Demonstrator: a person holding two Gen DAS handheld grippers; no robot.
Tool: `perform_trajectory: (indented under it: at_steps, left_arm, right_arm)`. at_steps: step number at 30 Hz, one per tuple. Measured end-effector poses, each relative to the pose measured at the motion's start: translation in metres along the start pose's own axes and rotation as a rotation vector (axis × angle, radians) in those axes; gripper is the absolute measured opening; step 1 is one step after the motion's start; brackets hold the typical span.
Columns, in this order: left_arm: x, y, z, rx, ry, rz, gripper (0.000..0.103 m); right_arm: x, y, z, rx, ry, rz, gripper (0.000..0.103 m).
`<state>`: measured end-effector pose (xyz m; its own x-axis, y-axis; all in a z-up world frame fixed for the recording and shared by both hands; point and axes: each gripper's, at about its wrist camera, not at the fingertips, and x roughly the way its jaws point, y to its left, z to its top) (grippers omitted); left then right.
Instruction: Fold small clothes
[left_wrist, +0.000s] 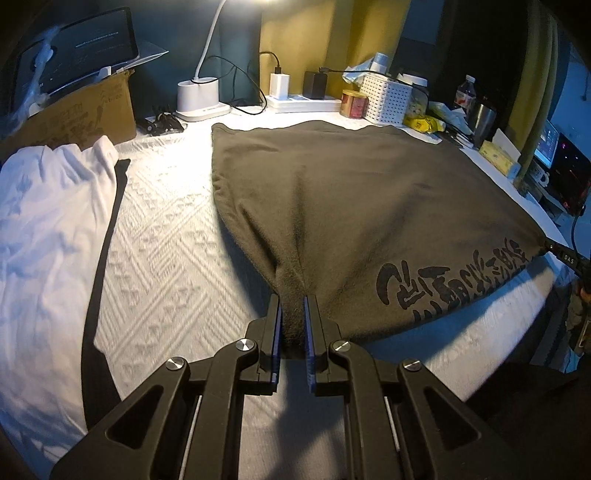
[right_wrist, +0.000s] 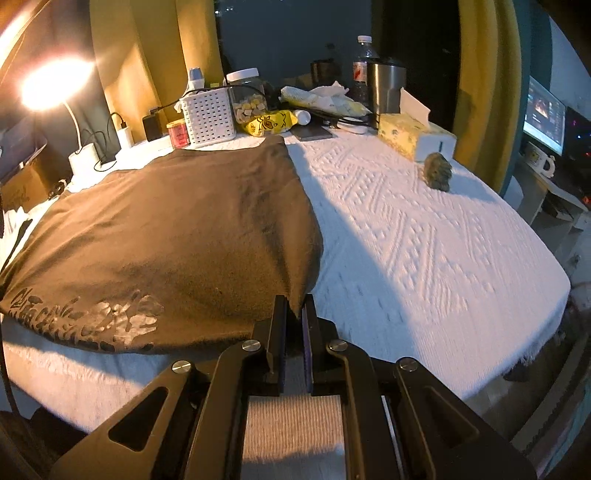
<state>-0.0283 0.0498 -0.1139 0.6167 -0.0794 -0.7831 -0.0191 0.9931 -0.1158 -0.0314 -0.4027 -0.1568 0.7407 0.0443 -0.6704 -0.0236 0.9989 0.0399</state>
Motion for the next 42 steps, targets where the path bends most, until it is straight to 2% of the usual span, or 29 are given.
perform_trajectory:
  at_steps: [3,8,9,13,15,19,26,28,30,31,42]
  left_arm:
    - [0.005,0.006,-0.012,-0.025,0.029,-0.011,0.009]
    - [-0.002,0.015,-0.016,-0.067,0.032,-0.04,0.013]
    - [-0.002,0.015,-0.015,-0.069,0.036,-0.036,0.016]
    - [0.0,0.02,-0.01,-0.081,0.039,0.023,0.048]
    - [-0.001,0.026,-0.005,-0.099,0.032,0.039,0.052]
    - [-0.003,0.035,0.007,-0.108,0.002,0.074,0.054]
    - [0.011,0.036,0.03,-0.091,0.0,0.083,0.054]
    - [0.016,0.036,0.036,-0.086,0.004,0.081,0.054]
    - [0.022,0.035,0.042,-0.085,0.008,0.081,0.054]
    - [0.026,0.036,0.046,-0.087,0.01,0.081,0.054]
    - [0.059,0.055,0.075,-0.106,0.041,0.116,0.054]
  right_arm:
    - [0.001,-0.003,-0.008,0.01,0.015,0.001,0.008]
    - [0.003,-0.003,-0.012,0.018,0.027,0.004,0.008]
    - [0.004,-0.003,-0.011,0.018,0.031,0.006,0.008]
    - [0.005,-0.007,-0.008,0.046,0.049,0.015,0.008]
    - [0.005,-0.006,-0.005,0.048,0.059,0.009,0.008]
    - [0.003,-0.003,0.002,0.042,0.063,-0.007,0.008]
    - [0.006,-0.009,0.015,0.052,0.074,-0.026,0.009]
    - [0.008,-0.012,0.019,0.055,0.078,-0.027,0.014]
    - [0.009,-0.014,0.023,0.06,0.078,-0.028,0.037]
    - [0.01,-0.015,0.026,0.063,0.077,-0.026,0.04]
    - [0.045,-0.011,0.07,0.038,0.079,-0.011,0.041]
